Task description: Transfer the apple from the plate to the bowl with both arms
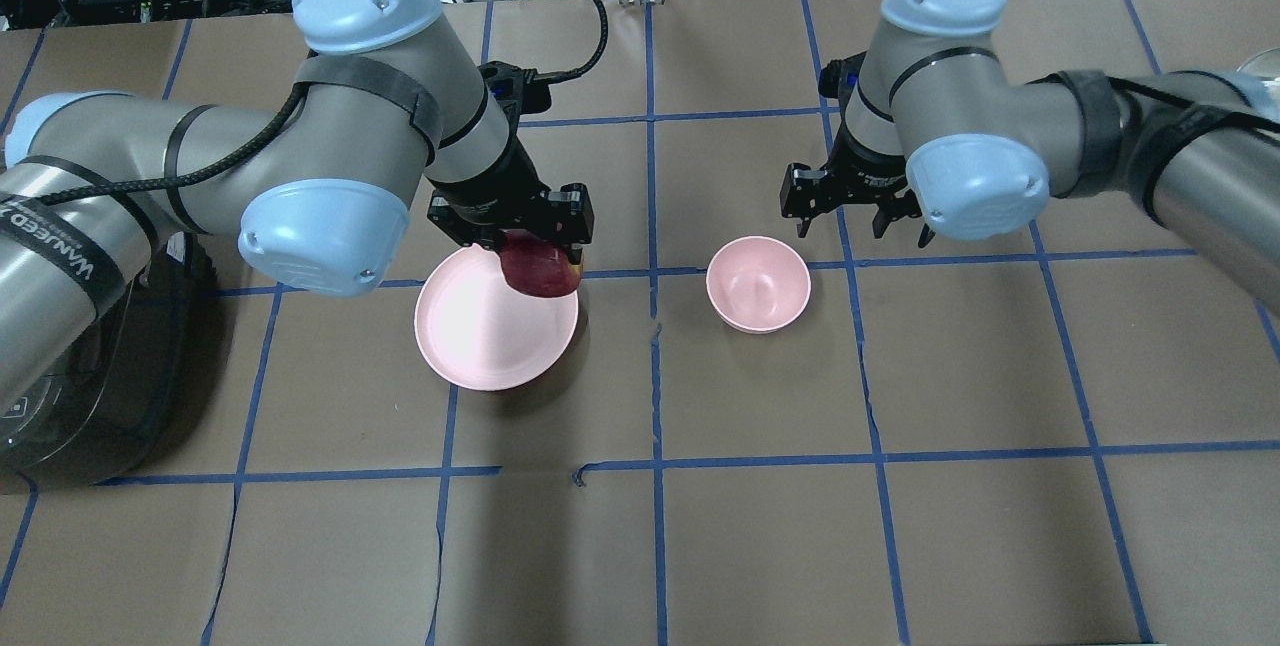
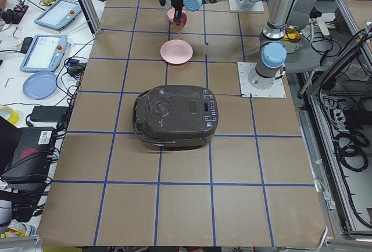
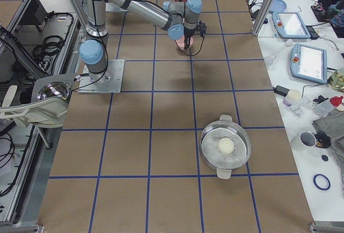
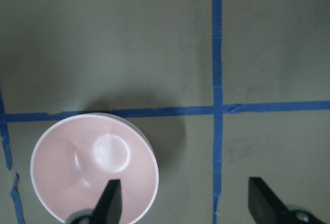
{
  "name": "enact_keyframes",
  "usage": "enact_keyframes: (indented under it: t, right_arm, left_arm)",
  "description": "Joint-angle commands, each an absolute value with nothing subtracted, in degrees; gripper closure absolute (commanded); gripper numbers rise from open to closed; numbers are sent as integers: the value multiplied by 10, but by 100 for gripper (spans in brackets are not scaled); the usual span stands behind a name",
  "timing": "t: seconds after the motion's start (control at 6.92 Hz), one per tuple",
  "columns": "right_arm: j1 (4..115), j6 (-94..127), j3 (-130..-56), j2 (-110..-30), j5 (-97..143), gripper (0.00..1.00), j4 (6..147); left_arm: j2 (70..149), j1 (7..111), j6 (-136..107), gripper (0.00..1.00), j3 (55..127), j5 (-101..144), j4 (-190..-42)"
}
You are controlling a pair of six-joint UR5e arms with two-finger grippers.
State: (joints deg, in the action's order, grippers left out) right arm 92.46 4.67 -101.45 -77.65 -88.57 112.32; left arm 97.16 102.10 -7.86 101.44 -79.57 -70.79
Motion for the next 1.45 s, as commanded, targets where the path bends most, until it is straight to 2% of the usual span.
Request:
enact_keyframes:
  t: [0.0, 0.29, 0.72, 1.3]
  right_arm:
    - [925, 47, -909, -834, -899, 0, 971]
    - [927, 45, -806, -863, -889, 0, 868]
    - [942, 40, -806, -877, -898, 0, 855]
    - [940, 39, -806, -882, -898, 0, 860]
  left_arm:
    - [985, 1048, -184, 100, 997, -759, -700]
    - [1018, 1068, -248, 100, 984, -704, -648]
    - [1100, 1110, -327, 100, 982, -704, -515]
    - [1175, 1144, -400, 100, 954, -705, -438]
